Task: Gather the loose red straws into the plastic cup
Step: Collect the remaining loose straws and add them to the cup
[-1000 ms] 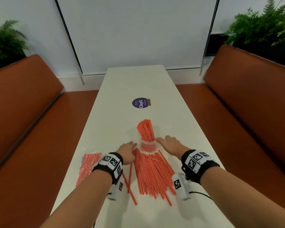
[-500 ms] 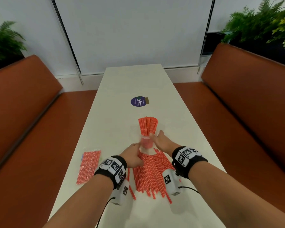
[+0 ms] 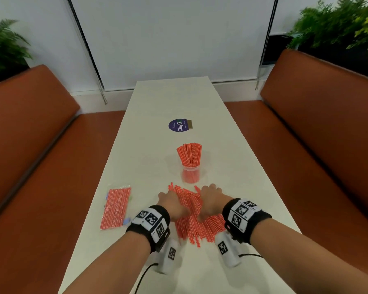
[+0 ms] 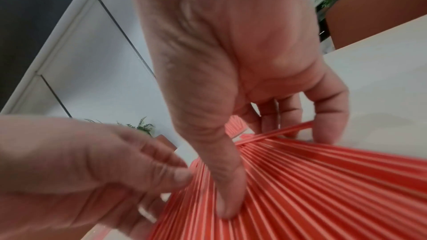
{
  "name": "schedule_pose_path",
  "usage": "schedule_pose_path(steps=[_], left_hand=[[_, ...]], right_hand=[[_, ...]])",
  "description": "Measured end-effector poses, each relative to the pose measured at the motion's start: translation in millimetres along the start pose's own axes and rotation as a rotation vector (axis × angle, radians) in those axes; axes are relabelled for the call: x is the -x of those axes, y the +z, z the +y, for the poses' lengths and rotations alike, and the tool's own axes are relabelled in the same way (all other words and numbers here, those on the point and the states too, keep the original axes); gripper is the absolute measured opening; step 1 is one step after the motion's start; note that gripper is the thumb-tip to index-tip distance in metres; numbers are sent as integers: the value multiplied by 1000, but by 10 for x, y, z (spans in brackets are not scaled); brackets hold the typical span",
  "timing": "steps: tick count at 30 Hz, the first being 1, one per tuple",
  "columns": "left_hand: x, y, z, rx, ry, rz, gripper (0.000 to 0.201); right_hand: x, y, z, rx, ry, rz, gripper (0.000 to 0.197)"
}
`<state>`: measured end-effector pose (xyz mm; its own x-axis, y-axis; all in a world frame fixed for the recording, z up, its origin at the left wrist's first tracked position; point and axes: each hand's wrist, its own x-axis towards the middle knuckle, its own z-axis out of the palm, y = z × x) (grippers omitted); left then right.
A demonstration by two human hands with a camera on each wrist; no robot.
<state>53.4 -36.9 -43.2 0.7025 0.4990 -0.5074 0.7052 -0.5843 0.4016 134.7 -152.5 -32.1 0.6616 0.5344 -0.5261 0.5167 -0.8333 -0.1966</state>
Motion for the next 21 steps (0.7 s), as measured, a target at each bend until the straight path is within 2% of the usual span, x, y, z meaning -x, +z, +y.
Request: schedule_pose_path(steps=[2, 5, 9, 13, 21], left_hand=[[-41, 12, 65, 20, 36, 19, 50], [-55, -5, 65, -42, -62, 49, 53], [-39, 53, 122, -235, -75, 35, 58], [-42, 117, 315, -280, -34, -3, 34], [-65, 103, 356, -177, -32, 24, 29]], right_hand=[[5, -10, -3, -52, -14, -8, 82], [-10, -43, 45, -103, -15, 57, 66], [-98, 101, -22, -17, 47, 101, 66], [-167, 246, -187, -7, 74, 95, 52], [-213, 324, -222, -99, -24, 131, 47]])
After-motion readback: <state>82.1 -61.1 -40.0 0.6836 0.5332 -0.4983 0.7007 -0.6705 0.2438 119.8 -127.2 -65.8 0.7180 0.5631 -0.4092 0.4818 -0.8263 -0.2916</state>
